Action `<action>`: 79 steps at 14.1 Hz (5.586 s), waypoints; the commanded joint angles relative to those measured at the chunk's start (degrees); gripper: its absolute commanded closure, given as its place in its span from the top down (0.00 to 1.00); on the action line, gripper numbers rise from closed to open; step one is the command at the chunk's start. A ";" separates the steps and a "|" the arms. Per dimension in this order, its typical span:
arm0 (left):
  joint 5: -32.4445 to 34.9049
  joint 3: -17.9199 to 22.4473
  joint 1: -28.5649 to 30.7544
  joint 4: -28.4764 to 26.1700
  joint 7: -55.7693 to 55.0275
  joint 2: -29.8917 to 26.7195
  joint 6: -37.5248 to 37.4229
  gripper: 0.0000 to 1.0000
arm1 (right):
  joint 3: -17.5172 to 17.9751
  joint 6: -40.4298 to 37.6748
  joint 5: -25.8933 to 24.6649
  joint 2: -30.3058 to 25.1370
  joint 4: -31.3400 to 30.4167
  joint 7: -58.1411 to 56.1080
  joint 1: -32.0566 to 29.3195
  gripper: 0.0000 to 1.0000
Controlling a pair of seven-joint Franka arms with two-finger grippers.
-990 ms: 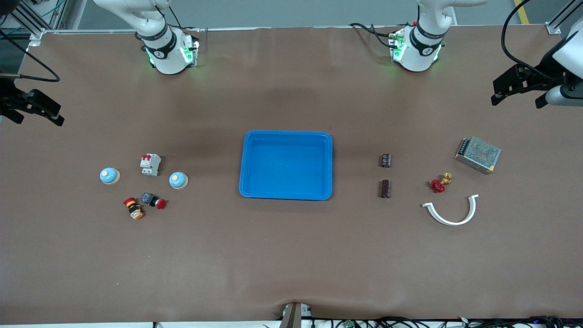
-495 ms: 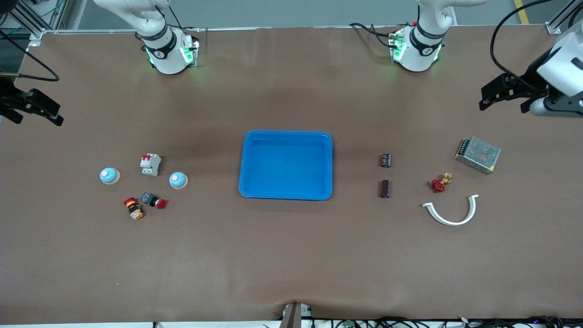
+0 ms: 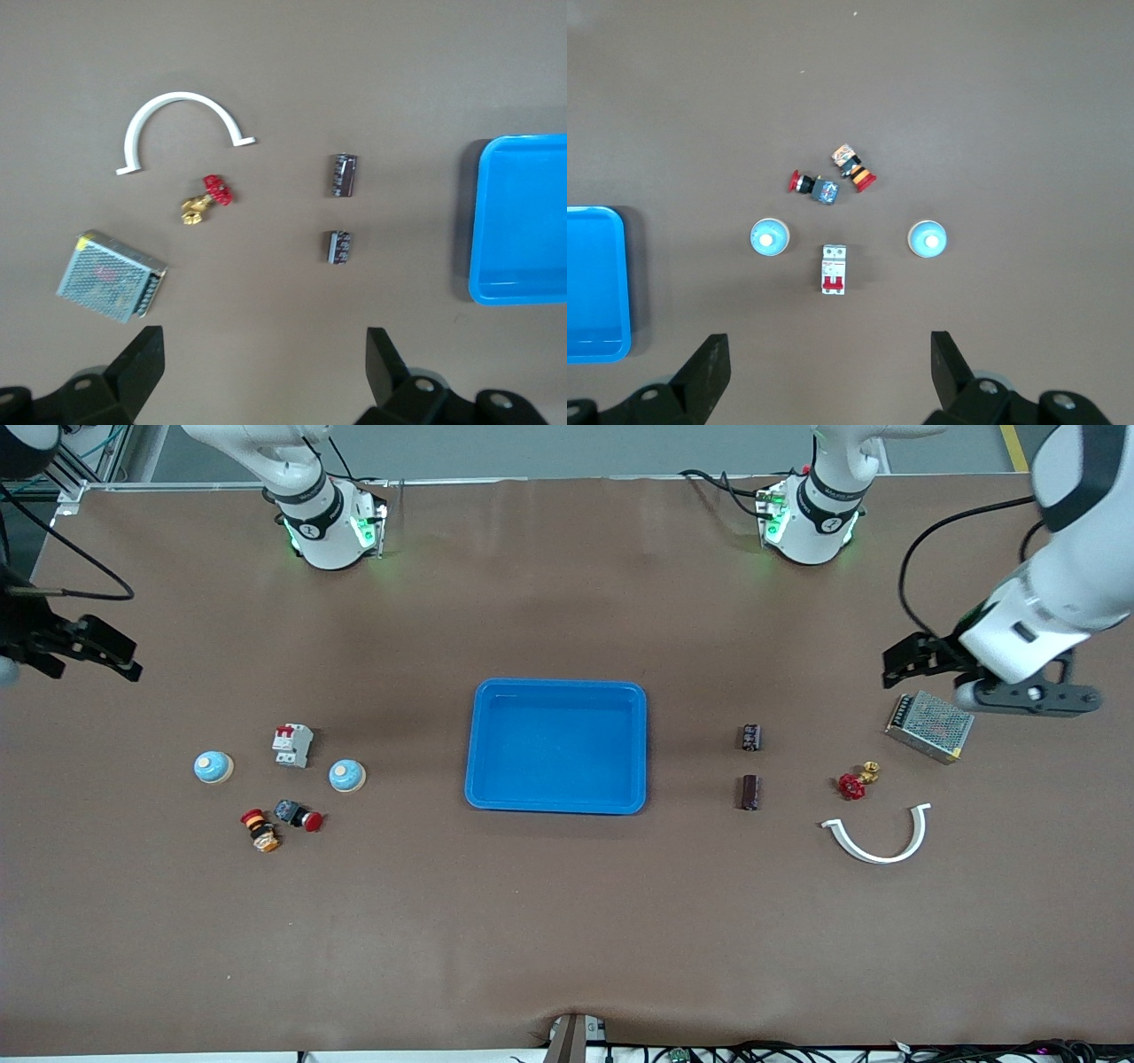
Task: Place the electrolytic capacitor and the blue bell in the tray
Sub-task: 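Move the right gripper toward the blue bells while the left gripper reaches the capacitors, then lower the right gripper over a blue bell while the left gripper lowers over a capacitor, then close the right gripper on the bell while the left gripper grips the capacitor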
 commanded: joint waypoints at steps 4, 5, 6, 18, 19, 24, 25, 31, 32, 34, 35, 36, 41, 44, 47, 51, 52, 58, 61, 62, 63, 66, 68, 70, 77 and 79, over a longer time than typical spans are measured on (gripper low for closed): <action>-0.30 -4.65 0.39 -8.36 -4.65 -2.36 7.15 1.00 | -0.06 5.54 2.57 8.77 1.35 0.99 6.75 1.00; -0.30 -5.52 0.40 -10.02 -5.62 -2.36 8.99 1.00 | -0.06 6.51 2.57 10.35 1.34 1.61 7.45 1.00; -0.30 -6.31 0.40 -12.30 -6.41 -2.80 11.35 1.00 | -0.06 7.74 2.57 11.84 1.34 1.70 8.07 1.00; 0.75 -10.71 0.04 -30.68 -15.20 -2.72 34.65 1.00 | -0.15 19.24 1.78 23.55 -5.05 1.18 12.38 1.00; 1.19 -11.06 0.04 -32.17 -15.99 -2.19 36.93 1.00 | -0.15 20.74 1.78 23.46 -6.55 0.83 12.21 1.00; 2.34 -12.47 -0.04 -36.84 -17.84 0.97 44.32 1.00 | -0.15 28.03 1.69 23.11 -13.05 -1.28 11.94 1.00; 2.34 -12.74 -0.04 -37.19 -17.93 1.93 44.86 1.00 | -0.15 29.53 1.69 23.02 -14.46 -1.81 11.85 1.00; 9.10 -12.74 0.22 -37.20 -21.53 8.00 48.81 1.00 | -0.24 37.80 1.69 23.11 -20.62 -3.92 11.15 1.00; 9.54 -12.74 0.31 -37.20 -21.53 8.70 49.69 1.00 | -0.24 38.59 1.69 23.28 -20.98 -3.92 11.15 1.00; 9.90 -12.65 0.48 -37.11 -21.53 10.02 50.83 1.00 | -0.24 40.17 1.69 23.63 -21.16 -3.92 11.06 1.00; 10.59 -12.65 0.57 -37.02 -21.53 10.72 51.36 1.00 | -0.24 40.79 1.69 23.90 -21.16 -3.92 11.06 1.00; 11.47 -12.56 0.66 -36.94 -21.53 11.43 51.80 1.00 | -0.24 41.32 1.69 24.51 -21.16 -3.92 11.06 1.00; 15.17 -12.21 2.50 -36.41 -21.53 15.21 55.49 1.00 | -0.24 43.52 1.69 26.36 -21.24 -3.92 11.15 1.00; 15.26 -12.12 2.42 -35.88 -21.53 16.79 56.55 1.00 | -0.24 45.01 1.69 27.76 -21.24 -3.92 11.15 1.00; 15.26 -12.12 2.24 -35.18 -21.62 17.76 56.55 1.00 | -0.24 45.45 1.69 28.64 -21.24 -3.92 11.15 1.00; 16.13 -12.03 1.89 -34.74 -21.80 18.81 56.64 1.00 | -0.24 45.54 1.69 29.43 -21.24 -3.92 11.15 1.00; 17.53 -12.03 1.98 -34.74 -22.49 18.99 56.64 1.00 | -0.24 45.54 1.61 29.52 -21.33 -3.92 11.15 1.00; 24.66 -12.03 2.42 -32.98 -29.00 21.45 56.64 1.00 | -0.24 47.21 1.60 30.75 -22.29 -3.92 11.15 1.00; 24.66 -12.03 2.33 -32.72 -30.32 21.63 56.64 0.85 | -0.24 48.71 1.60 30.84 -22.91 -3.92 11.15 1.00; 24.66 -12.12 2.24 -32.63 -31.02 21.63 56.64 0.65 | -0.24 48.71 1.60 30.84 -22.91 -3.92 11.15 1.00; 24.75 -12.04 2.15 -32.71 -31.29 21.54 56.55 0.39 | -0.24 48.71 1.60 30.84 -22.91 -3.92 11.15 1.00; 24.75 -12.03 1.72 -32.72 -34.00 21.63 56.38 0.00 | -0.24 48.71 1.60 30.84 -22.91 -3.92 11.15 1.00; 24.93 -12.12 1.71 -32.80 -36.90 21.54 56.29 0.00 | -0.24 48.71 1.60 30.84 -22.91 -3.92 11.15 0.81; 24.93 -12.12 1.71 -32.80 -39.28 21.28 56.03 0.00 | -0.24 48.71 1.60 30.84 -22.83 -4.01 11.15 0.65; 23.44 -15.18 2.33 -26.93 -56.12 15.75 39.89 0.00 | -0.24 48.71 1.60 30.93 -22.74 -3.92 11.15 0.38; 20.98 -17.65 2.42 -22.45 -64.74 15.65 34.08 0.00 | -0.24 48.36 1.60 30.84 -22.65 -3.92 11.24 0.38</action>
